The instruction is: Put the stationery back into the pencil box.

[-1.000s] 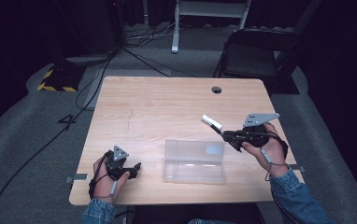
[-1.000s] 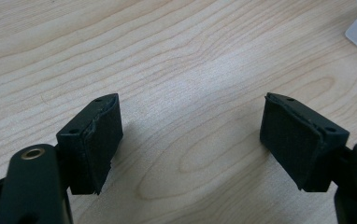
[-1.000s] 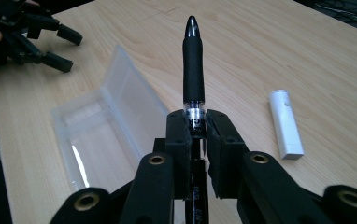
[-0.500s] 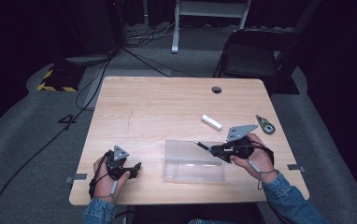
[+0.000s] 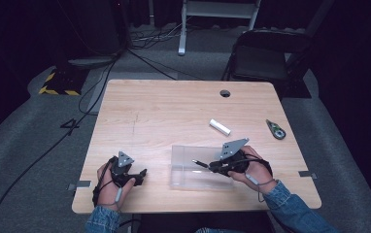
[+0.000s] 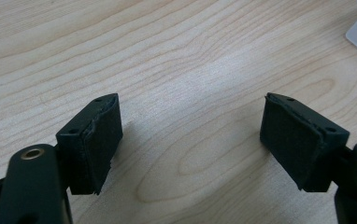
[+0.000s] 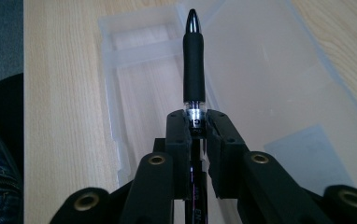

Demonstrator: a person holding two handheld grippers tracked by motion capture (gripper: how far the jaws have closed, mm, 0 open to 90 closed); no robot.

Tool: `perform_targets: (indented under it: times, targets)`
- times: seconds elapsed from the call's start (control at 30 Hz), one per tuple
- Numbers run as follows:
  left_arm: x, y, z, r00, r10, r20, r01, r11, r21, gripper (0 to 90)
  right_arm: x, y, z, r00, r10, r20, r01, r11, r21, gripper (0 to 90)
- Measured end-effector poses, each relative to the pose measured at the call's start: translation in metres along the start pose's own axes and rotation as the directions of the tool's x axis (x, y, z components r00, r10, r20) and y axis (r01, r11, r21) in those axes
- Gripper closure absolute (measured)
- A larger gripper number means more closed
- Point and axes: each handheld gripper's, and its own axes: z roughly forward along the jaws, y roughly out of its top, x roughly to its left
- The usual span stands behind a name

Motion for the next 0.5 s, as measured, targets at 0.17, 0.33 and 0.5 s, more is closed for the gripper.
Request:
perform_targets:
  times: [0.17, 0.33, 0.5]
  targets:
    - [0.000, 0.000, 0.000, 1.0000, 0.000, -0.001, 0.000, 1.0000, 0.000, 21.5, 0.001, -0.002, 0.008, 0.9998, -0.018, -0.004, 0.018, 1.000, 0.024, 79.5]
    - [0.000, 0.000, 0.000, 1.0000, 0.003, -0.002, -0.003, 1.0000, 0.001, 21.5, 0.001, -0.004, 0.014, 0.9993, -0.037, -0.002, 0.037, 0.998, 0.041, 79.5]
    - [0.000, 0.000, 0.000, 1.0000, 0.003, -0.002, -0.003, 1.0000, 0.001, 21.5, 0.002, -0.004, 0.018, 0.9991, -0.043, 0.004, 0.043, 0.997, 0.058, 79.5]
